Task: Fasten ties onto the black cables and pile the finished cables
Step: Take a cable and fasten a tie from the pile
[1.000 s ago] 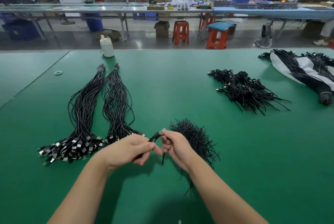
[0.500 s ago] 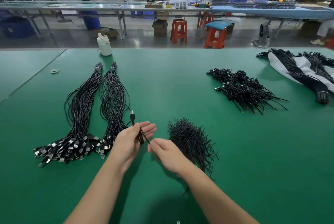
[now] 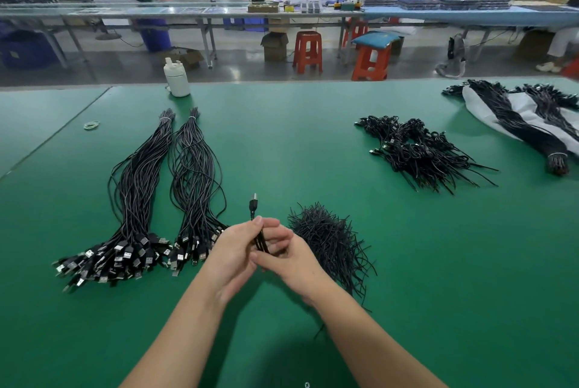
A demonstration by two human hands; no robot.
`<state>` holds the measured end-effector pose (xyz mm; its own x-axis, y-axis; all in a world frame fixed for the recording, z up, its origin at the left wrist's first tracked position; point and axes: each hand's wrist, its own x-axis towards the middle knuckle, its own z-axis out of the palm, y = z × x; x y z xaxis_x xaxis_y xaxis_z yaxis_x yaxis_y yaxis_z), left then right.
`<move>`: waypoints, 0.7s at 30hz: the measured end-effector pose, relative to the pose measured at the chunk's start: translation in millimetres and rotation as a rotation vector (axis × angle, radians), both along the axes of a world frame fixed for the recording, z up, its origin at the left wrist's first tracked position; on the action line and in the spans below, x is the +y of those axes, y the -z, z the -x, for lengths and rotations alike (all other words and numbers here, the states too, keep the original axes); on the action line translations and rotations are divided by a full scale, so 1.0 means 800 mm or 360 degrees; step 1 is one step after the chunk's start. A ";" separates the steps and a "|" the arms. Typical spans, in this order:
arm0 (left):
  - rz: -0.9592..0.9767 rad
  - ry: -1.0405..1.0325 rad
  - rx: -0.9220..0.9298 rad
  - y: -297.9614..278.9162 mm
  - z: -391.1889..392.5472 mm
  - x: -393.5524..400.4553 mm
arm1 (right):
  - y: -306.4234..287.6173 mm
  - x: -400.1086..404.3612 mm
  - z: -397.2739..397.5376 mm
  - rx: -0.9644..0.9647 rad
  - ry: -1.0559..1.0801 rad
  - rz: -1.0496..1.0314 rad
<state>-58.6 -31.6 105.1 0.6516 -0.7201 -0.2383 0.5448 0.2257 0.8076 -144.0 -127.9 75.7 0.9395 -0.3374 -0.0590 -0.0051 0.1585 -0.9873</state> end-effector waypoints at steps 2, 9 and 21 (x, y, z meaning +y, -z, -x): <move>-0.0011 0.0237 -0.0071 -0.004 -0.003 0.006 | 0.002 -0.006 0.002 -0.0011 0.0008 0.0083; -0.0732 0.0334 -0.0802 -0.010 -0.001 0.012 | 0.006 -0.013 0.019 0.0027 0.0141 0.1088; -0.1287 0.0034 -0.1884 0.004 0.019 0.002 | -0.002 -0.009 0.029 0.0422 -0.0097 0.1495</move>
